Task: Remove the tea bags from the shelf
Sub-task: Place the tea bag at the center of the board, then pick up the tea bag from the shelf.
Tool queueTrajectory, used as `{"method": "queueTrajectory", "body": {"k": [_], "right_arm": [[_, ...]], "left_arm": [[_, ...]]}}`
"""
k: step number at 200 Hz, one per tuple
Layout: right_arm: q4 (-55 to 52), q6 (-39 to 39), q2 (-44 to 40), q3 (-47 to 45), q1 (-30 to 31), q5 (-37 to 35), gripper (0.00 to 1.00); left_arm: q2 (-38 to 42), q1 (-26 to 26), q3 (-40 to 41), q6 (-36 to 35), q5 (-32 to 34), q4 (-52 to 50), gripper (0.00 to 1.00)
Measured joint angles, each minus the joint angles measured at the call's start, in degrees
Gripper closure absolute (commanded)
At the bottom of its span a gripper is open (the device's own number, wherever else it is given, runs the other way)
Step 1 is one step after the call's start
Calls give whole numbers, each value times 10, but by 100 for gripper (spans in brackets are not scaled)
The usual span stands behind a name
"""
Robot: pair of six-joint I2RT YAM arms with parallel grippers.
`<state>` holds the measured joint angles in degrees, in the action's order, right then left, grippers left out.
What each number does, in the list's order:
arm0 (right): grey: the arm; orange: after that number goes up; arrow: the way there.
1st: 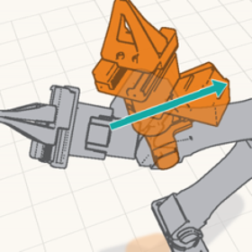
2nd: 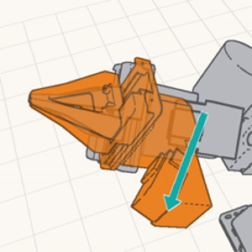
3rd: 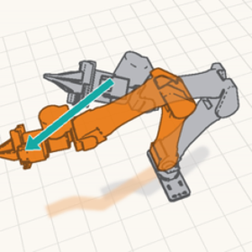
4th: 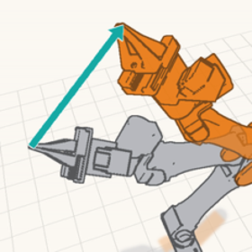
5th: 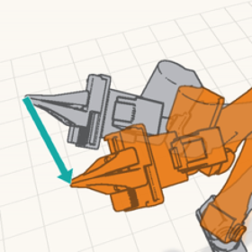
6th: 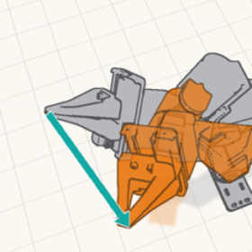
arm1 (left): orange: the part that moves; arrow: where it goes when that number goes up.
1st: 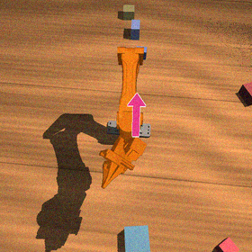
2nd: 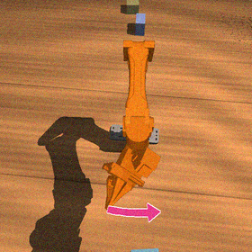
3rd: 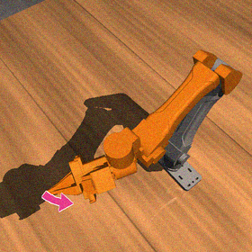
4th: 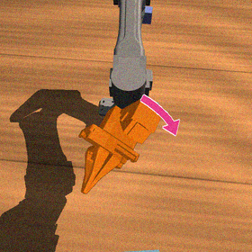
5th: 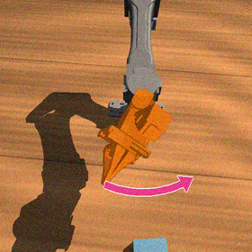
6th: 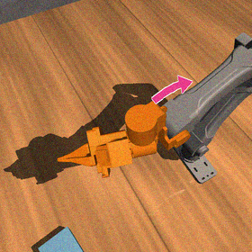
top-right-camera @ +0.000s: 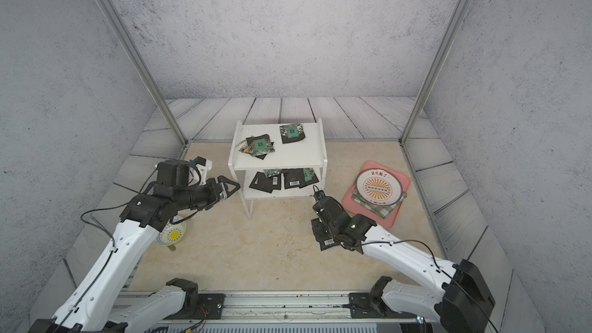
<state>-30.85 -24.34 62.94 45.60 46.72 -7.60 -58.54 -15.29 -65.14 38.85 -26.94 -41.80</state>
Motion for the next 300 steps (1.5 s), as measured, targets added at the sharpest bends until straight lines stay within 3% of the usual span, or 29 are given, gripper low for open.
{"method": "queueTrajectory", "body": {"k": [59,113,199,300], "right_arm": [[-85,32,-22,133,4,31,50],[-145,47,0,295,6,75,41],[-317,46,218,679,-6,84,28],[-413,28,405,946,-118,103,27]], "left_arm": [[0,0,-64,-16,6,-37,28],[-12,0,-143,-26,6,-60,27],[-65,0,-186,-25,-4,-56,26],[-124,0,-254,-29,13,-61,26]]}}
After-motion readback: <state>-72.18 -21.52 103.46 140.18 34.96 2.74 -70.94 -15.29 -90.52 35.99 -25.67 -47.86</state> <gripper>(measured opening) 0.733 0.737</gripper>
